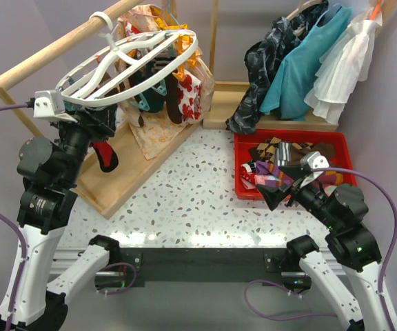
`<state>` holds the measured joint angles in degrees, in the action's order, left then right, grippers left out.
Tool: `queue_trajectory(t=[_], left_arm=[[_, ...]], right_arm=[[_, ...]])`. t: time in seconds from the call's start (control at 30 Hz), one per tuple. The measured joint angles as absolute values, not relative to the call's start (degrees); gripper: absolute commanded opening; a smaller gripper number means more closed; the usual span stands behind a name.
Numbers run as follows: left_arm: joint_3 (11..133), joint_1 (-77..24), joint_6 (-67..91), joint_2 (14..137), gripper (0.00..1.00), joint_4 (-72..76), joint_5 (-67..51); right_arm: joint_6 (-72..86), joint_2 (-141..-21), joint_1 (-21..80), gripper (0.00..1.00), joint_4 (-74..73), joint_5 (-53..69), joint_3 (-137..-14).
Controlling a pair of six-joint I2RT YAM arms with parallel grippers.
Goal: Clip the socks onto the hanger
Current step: Open the clamp at the hanger.
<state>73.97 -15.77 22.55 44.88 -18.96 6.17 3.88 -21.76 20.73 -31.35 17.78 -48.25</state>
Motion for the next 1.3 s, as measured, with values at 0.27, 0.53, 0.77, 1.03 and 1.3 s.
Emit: queue_trajectory(t=[0.27,0.53,0.77,1.03,1.3], left_arm=[[72.9,-15.8,23.6,44.3,0.43,-18.9,6.7],[71.8,-15.8,23.6,43.6,0.65,-18.9,7.8],[72.8,-15.8,23.4,43.7,0.7,-21.1,9.0],[76.6,-15.8,23.4,43.7,0.74,-26.5,9.4],[81.8,-15.8,24.1,44.2,0.77,-32.2,8.8]], right_arm=[[3.9,-22.7,20.7,0.99,-31.7,18.2,-48.3],[4.0,-24.6,20.7,0.99,-31.7,20.6,-48.3],[5.5,-27.2,20.7,0.99,-30.7,24.0,-48.2],[11.9,-33.8,20.8,0.99,-18.1,31.4,-47.1],[15.2,-45.8,34.8,0.99,-0.8,23.9,-46.8]])
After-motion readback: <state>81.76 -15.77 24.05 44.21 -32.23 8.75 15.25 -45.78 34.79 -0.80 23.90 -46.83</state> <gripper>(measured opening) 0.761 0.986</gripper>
